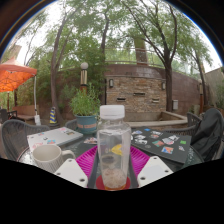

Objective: Pour water

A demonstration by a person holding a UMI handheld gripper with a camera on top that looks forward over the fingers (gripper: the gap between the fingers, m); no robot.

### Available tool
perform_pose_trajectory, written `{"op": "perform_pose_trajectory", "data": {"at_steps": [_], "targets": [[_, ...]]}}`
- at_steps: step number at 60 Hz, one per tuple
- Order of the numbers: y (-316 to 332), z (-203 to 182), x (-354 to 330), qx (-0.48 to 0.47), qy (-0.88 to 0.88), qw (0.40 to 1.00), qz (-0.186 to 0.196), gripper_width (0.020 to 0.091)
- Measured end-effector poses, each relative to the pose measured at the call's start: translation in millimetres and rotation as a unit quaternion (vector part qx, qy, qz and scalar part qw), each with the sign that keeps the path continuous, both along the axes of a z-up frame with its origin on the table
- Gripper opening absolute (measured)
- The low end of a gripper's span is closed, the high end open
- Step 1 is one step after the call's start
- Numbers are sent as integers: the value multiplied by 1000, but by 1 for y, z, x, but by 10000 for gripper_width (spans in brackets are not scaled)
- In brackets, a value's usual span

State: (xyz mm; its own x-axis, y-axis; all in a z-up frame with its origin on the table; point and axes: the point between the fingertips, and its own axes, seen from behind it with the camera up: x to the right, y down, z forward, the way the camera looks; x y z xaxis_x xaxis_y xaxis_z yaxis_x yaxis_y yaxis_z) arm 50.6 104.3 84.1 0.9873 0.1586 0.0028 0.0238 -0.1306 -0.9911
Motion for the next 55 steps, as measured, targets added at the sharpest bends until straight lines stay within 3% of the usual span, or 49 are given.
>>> {"op": "perform_pose_trajectory", "data": {"at_steps": [4, 8, 9, 13, 29, 35, 46, 55], "targets": [[-7, -4, 1, -33, -6, 999, -4, 633], [-22, 7, 0, -36, -10, 999, -5, 856], [-27, 12, 0, -30, -12, 999, -5, 862], [-48, 29, 6, -11, -28, 999, -21, 829], [-189, 61, 17, -24, -48, 997, -61, 832], [-255, 73, 9, -8, -34, 998, -49, 832], [-365, 64, 11, -23, 38, 997, -58, 837], [-414, 52, 23, -27, 58, 996, -62, 833]]}}
